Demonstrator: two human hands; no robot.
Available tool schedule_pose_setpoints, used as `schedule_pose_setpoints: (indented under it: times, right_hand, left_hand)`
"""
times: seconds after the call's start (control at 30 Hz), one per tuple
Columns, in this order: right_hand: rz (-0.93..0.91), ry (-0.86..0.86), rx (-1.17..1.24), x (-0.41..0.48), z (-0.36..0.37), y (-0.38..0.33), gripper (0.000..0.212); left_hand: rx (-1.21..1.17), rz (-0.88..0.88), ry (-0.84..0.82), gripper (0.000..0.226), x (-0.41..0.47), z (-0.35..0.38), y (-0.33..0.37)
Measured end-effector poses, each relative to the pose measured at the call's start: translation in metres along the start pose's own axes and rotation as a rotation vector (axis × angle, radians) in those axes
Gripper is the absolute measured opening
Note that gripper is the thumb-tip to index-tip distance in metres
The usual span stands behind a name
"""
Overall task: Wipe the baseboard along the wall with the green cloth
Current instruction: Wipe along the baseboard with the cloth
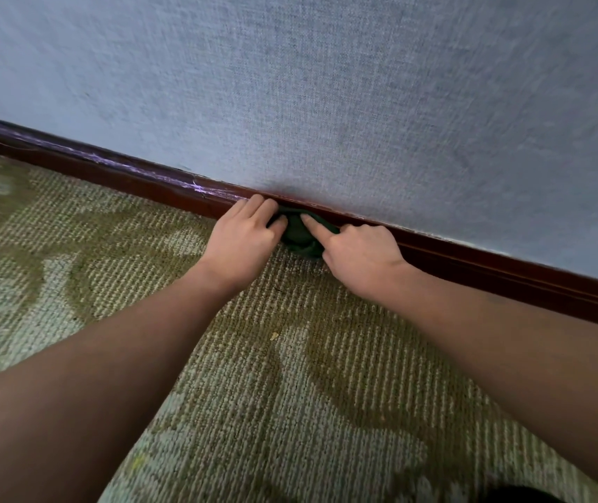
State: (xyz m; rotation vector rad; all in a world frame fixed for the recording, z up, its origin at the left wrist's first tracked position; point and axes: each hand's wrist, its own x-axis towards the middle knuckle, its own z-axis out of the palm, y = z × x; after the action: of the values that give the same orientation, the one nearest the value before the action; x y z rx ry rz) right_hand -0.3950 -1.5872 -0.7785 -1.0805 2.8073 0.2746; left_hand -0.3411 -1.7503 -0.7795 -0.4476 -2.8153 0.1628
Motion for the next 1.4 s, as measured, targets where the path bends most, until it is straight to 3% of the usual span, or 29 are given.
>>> schedule_pose_setpoints:
  times: [0.13,0.27,0.77,0.9,1.0,1.27,1.4]
  right_hand:
    - [0.01,0.018,0.014,-0.011,0.003,0.01,0.057]
    - [0.012,0.011,-0.002,-0.016,0.005,0.016,0.056]
    - [0.015,0.015,-0.003,-0.01,0.004,0.012,0.057]
    - [0.018,0.01,-0.018,-0.009,0.006,0.012,0.06]
    - [0.019,0.007,-0.014,-0.009,0.006,0.012,0.059]
    - [-0.004,0.024,0.016,-0.011,0.007,0.013,0.056]
    - [-0.005,0.033,0.015,-0.011,0.008,0.013,0.056]
  left_hand:
    - [-0.01,0.051,0.016,0.037,0.006,0.003,0.006]
    - [-0.015,0.057,0.043,0.019,0.01,0.005,0.009]
    - [-0.024,0.041,0.032,0.018,0.01,0.008,0.007]
    - [-0.023,0.038,0.024,0.033,0.009,0.009,0.007]
    - [-0.017,0.035,0.045,0.018,0.008,0.012,0.008]
    - [-0.007,0.043,0.053,0.017,0.009,0.013,0.008]
    - [-0.008,0.037,0.022,0.032,0.009,0.013,0.009]
